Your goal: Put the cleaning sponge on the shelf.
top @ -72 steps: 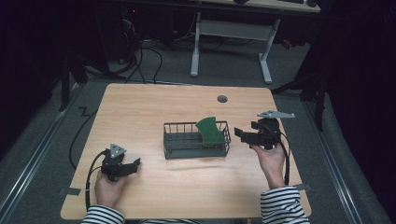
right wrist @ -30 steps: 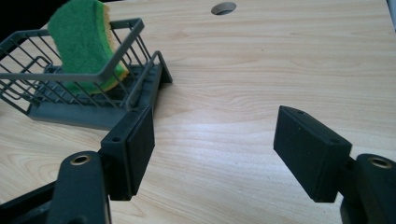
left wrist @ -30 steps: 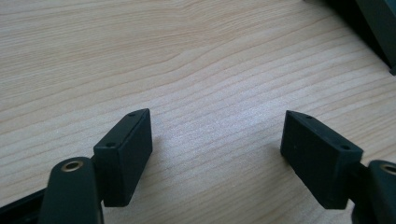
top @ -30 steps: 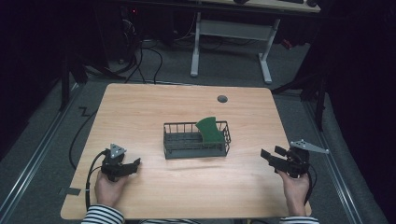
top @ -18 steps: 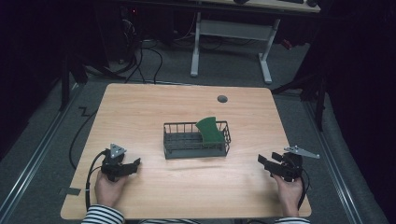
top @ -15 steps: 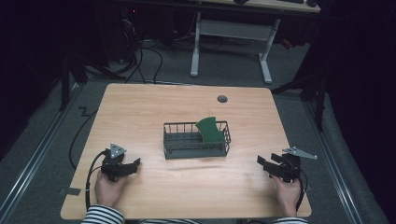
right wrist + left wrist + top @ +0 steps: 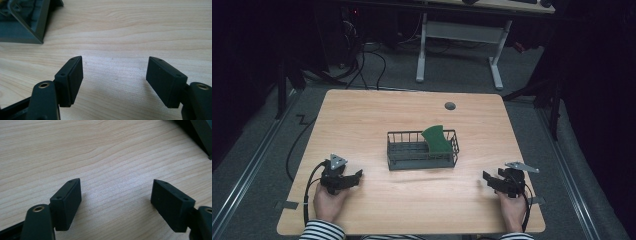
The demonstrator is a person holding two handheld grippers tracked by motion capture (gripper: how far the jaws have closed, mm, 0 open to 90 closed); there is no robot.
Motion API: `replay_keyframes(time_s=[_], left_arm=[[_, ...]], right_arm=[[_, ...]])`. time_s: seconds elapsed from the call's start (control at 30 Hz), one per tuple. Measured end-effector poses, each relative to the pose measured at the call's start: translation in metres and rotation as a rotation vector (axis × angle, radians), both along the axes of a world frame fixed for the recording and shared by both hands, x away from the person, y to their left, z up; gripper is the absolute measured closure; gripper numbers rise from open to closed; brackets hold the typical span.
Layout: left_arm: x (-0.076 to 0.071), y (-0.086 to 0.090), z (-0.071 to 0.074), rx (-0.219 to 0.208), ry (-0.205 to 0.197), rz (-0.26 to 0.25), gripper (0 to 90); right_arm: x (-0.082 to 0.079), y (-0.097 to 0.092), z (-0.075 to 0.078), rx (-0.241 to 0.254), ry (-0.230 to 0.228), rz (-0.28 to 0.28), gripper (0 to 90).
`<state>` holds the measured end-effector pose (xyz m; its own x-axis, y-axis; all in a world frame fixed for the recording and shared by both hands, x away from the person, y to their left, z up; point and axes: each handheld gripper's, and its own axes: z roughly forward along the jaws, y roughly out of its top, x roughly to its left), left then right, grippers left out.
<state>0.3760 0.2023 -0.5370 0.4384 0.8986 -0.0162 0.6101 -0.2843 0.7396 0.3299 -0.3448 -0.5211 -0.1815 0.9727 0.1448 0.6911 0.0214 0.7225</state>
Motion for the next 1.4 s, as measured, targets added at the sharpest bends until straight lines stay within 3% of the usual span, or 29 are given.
replay_keyframes(time_s=[0.57,0.77,1.4], left_arm=[[0.0,0.0,0.0,-0.001,0.0,0.0,25.3],[0.0,0.0,0.0,-0.001,0.0,0.0,25.3],[0.0,0.0,0.0,-0.001,0.0,0.001,25.3]], right_arm=[[0.006,0.011,-0.007,-0.089,-0.002,0.006,29.5],[0.005,0.018,-0.01,-0.162,-0.021,0.007,28.9],[0.004,0.018,-0.009,-0.163,-0.018,0.007,28.3]])
